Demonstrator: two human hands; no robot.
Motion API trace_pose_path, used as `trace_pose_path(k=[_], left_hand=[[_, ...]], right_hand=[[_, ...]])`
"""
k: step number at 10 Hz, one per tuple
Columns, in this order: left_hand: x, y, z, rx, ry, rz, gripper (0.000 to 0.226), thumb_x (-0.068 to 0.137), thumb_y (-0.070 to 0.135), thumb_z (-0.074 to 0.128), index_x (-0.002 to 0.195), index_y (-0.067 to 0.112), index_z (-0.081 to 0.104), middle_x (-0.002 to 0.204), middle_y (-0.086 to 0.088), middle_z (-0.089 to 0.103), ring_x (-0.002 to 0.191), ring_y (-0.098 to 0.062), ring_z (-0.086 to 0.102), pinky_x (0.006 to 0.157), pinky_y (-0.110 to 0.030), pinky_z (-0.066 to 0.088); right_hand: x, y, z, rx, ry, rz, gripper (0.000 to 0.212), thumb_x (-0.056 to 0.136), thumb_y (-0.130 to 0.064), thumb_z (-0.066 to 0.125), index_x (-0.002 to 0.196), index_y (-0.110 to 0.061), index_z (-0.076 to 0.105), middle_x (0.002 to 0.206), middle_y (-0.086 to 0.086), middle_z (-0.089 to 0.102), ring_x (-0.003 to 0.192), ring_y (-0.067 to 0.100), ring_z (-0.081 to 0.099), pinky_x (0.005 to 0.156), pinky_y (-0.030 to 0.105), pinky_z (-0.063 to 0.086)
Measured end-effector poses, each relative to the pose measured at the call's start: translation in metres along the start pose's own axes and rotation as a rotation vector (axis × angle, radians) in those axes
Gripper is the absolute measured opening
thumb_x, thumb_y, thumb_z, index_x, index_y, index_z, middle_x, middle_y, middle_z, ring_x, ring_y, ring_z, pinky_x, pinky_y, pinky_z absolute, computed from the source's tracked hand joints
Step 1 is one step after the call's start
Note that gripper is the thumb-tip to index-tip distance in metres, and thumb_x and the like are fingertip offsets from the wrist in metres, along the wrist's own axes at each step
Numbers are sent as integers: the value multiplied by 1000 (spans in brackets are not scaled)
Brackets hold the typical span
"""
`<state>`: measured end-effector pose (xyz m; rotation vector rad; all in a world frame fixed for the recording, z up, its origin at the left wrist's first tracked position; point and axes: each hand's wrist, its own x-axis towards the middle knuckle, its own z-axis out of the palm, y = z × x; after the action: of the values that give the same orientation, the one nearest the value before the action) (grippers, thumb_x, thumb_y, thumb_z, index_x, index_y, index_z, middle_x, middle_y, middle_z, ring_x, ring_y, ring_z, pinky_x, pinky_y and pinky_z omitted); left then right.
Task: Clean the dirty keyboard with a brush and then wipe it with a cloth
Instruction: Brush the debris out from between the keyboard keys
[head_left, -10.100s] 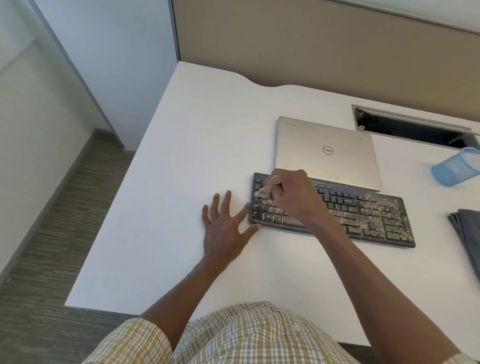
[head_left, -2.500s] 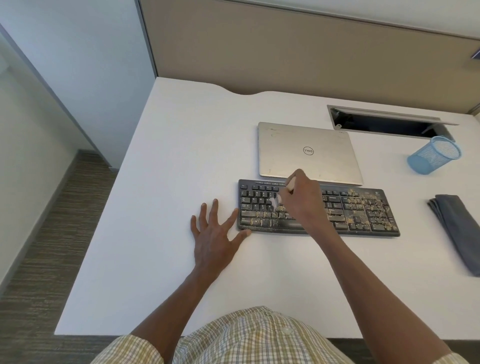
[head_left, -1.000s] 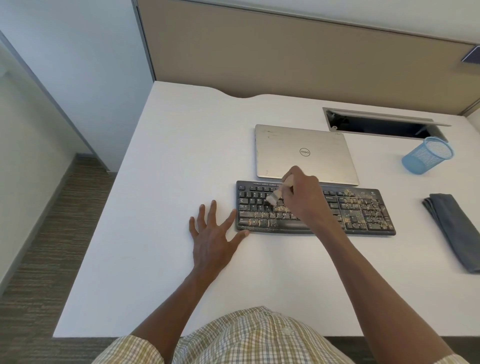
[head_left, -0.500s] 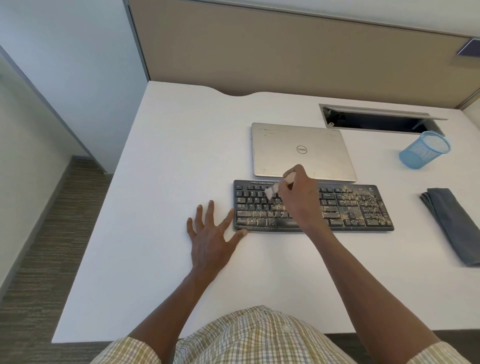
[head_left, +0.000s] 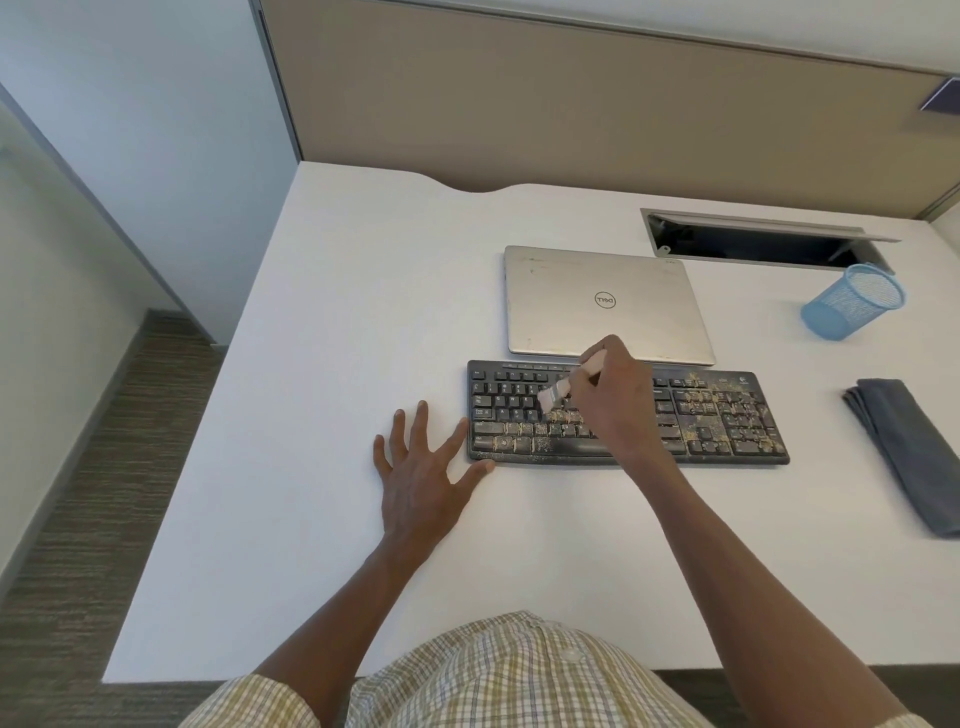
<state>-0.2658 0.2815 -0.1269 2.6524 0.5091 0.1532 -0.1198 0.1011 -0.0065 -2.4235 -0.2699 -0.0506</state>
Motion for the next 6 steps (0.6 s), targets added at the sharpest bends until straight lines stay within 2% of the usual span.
trace_pose_path(k=[1,2,3,4,5,6], left_hand=[[0,-1,0,-4,-1,3,70,88,83,35,148,48,45,169,-6,14,156,-31,1,123,-58,4],[0,-1,0,-5,-8,0,70,88,83,35,148,48,45,170,-6,14,156,-31,0,123,-58,4],[0,0,-1,-13,-9,-4,70,88,83,35,148,48,44,170,-6,14,156,-31,-1,123,-58,3],[0,0,-1,-9,-12,4,70,88,83,35,149,48,44,170,-6,13,156,-31,-1,123,-58,4],[-1,0,-1,-19,-13,2,70,88,83,36,148,49,44,170,-6,13,156,-31,-1,123,-58,3],[0,0,0,-8,9,0,70,88,83,34,147,48,46,169,-6,16,156,-32,3,122,-58,5]], right_hand=[[0,1,1,7,104,9,7,93,-10,57,98,-10,53,72,2,59,57,17,57,45,19,38],[-5,4,8,-51,48,23,7,92,-11,57,97,-9,52,68,2,57,55,19,55,43,21,35],[-1,3,1,-64,7,39,9,91,-12,57,97,-9,52,72,5,60,58,20,59,46,24,40],[2,-3,-1,-20,61,36,7,93,-12,55,99,-10,52,72,1,58,56,16,57,46,24,40],[-1,-1,5,-59,18,31,8,93,-11,55,99,-8,51,73,4,59,58,18,55,45,20,34],[1,0,2,-74,-20,47,10,91,-11,56,98,-7,52,77,8,61,62,21,59,45,20,35]])
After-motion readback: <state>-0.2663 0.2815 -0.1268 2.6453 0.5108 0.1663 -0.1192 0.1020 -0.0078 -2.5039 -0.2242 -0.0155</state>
